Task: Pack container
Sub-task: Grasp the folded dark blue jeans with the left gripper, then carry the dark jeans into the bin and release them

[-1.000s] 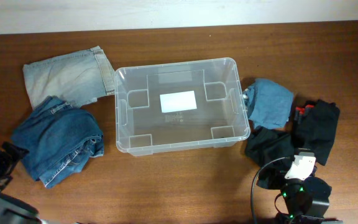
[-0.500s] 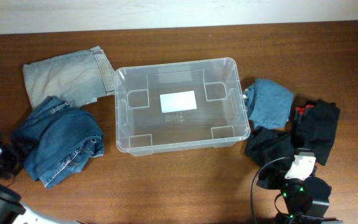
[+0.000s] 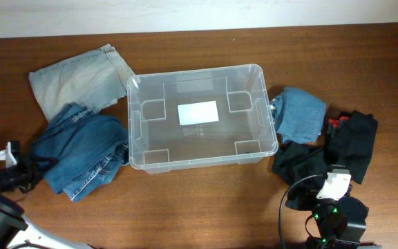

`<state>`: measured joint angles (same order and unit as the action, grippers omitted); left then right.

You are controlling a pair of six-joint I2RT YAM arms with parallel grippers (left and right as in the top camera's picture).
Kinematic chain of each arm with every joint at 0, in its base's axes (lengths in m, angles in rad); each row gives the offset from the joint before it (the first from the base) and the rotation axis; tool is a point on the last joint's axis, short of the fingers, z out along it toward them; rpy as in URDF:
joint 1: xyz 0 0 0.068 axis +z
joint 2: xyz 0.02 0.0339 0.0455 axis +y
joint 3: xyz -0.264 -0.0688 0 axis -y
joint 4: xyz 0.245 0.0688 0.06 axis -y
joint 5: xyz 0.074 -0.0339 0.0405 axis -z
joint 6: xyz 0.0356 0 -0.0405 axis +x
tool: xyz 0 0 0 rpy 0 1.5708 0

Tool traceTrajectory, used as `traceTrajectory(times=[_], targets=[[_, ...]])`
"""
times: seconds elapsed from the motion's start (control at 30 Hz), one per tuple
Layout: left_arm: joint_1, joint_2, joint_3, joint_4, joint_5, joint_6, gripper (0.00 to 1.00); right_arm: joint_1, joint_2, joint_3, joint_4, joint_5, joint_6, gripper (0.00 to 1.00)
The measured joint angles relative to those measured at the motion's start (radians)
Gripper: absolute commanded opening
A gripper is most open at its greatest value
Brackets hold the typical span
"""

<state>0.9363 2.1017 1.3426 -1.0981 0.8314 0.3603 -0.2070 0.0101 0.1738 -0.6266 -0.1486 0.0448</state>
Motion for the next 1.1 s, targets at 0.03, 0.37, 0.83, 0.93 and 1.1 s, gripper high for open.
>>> traceTrajectory(times=[0.03, 0.37, 0.83, 0.93, 1.1], targets=[[0.0, -0.004, 0.026, -0.034, 0.0, -0.001, 0.01, 0.0, 0.0, 0.0, -0.001, 0.0, 0.0, 0.98], [-0.066, -0.344, 0.442, -0.25, -0.058, -0.02, 0.01, 0.0, 0.0, 0.0, 0.0, 0.0, 0.0, 0.98], [-0.779, -0.624, 0.572, -0.064, -0.105, -0.465, 0.01, 0.0, 0.0, 0.0, 0.0, 0.0, -0.001, 0.98], [-0.933, -0.612, 0.571, -0.011, -0.237, -0.597, 0.01, 0.0, 0.0, 0.0, 0.0, 0.0, 0.0, 0.98], [-1.16, -0.549, 0.571, 0.063, -0.396, -0.748, 0.01, 0.0, 0.0, 0.0, 0.0, 0.0, 0.0, 0.98]])
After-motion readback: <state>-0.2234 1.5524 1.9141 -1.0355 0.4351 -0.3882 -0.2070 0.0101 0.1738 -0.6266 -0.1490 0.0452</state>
